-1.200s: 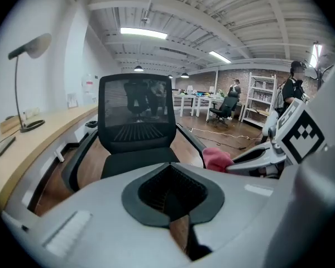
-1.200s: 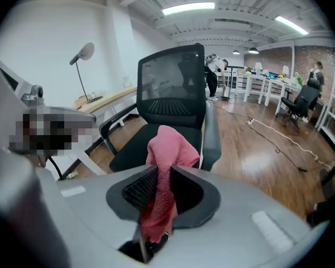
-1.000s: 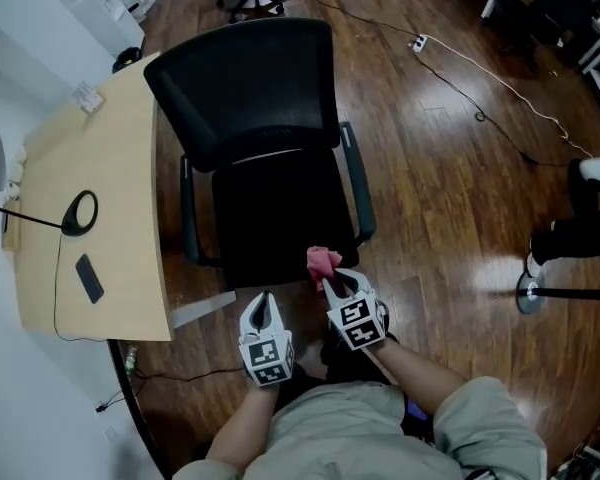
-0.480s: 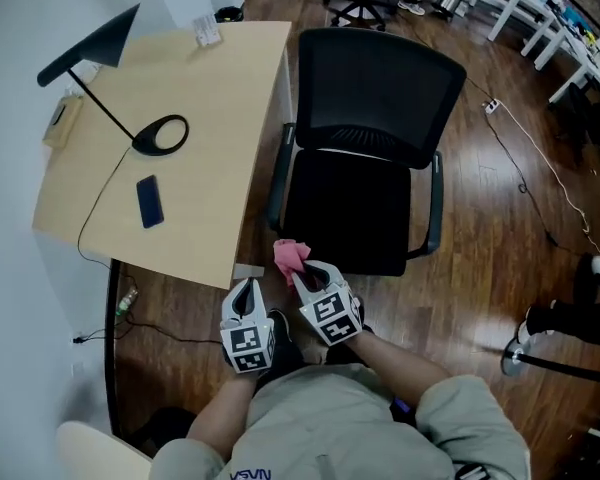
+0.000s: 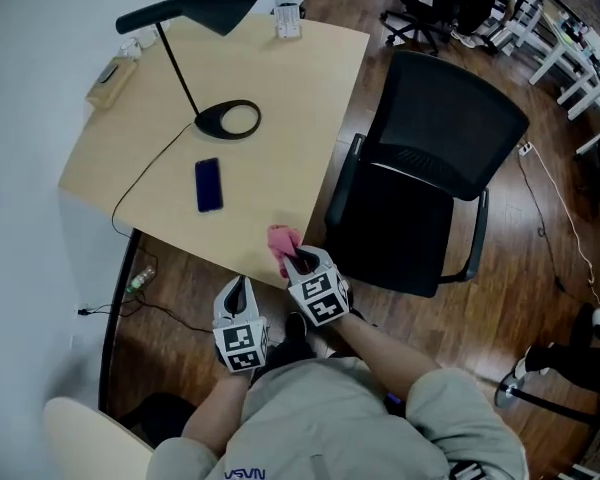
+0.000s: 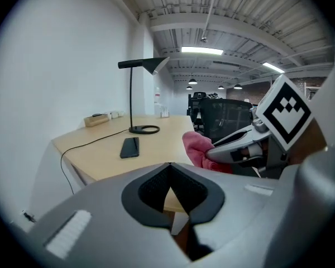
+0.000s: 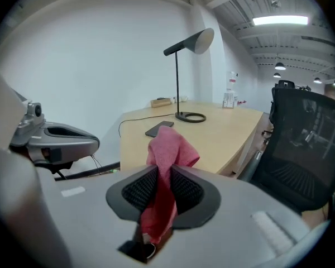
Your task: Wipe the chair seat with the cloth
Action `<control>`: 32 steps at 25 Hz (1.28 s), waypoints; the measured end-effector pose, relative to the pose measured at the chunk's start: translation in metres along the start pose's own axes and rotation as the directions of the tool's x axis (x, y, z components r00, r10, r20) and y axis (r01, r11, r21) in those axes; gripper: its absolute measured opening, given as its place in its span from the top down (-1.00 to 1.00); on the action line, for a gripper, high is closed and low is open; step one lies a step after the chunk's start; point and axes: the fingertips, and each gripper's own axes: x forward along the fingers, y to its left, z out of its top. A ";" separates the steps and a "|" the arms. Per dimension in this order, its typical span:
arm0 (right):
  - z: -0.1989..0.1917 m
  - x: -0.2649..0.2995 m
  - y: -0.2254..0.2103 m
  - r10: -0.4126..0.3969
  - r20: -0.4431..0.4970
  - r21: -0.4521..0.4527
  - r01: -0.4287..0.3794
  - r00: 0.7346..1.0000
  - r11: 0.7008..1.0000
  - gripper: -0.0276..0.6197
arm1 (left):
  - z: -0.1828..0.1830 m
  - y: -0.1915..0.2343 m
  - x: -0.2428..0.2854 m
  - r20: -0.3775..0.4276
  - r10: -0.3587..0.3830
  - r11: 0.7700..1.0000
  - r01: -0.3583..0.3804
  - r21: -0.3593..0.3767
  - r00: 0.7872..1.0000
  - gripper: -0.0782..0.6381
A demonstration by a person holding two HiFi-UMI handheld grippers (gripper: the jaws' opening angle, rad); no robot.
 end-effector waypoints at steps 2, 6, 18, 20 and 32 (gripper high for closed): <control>0.003 0.021 0.005 -0.002 -0.019 0.001 0.002 1.000 1.000 0.70 | -0.004 0.019 -0.001 -0.008 0.016 1.000 -0.016 -0.007 1.000 0.77; 0.001 0.051 0.011 -0.009 -0.056 0.005 0.009 0.998 1.000 0.70 | -0.011 0.046 0.000 -0.016 0.031 0.999 -0.031 -0.018 0.999 0.77; -0.011 0.079 0.017 -0.017 -0.108 0.053 0.023 0.994 0.998 0.55 | -0.018 0.058 0.015 0.001 -0.037 0.999 0.037 -0.040 0.999 0.77; -0.001 0.063 0.015 -0.023 -0.089 0.067 0.029 0.996 0.997 0.53 | -0.009 0.052 0.015 0.009 -0.064 0.997 0.064 -0.040 0.998 0.77; 0.015 -0.117 -0.045 -0.291 0.087 0.124 0.280 0.953 0.952 0.91 | 0.068 -0.063 0.001 0.093 -0.330 0.944 0.329 0.029 0.939 0.77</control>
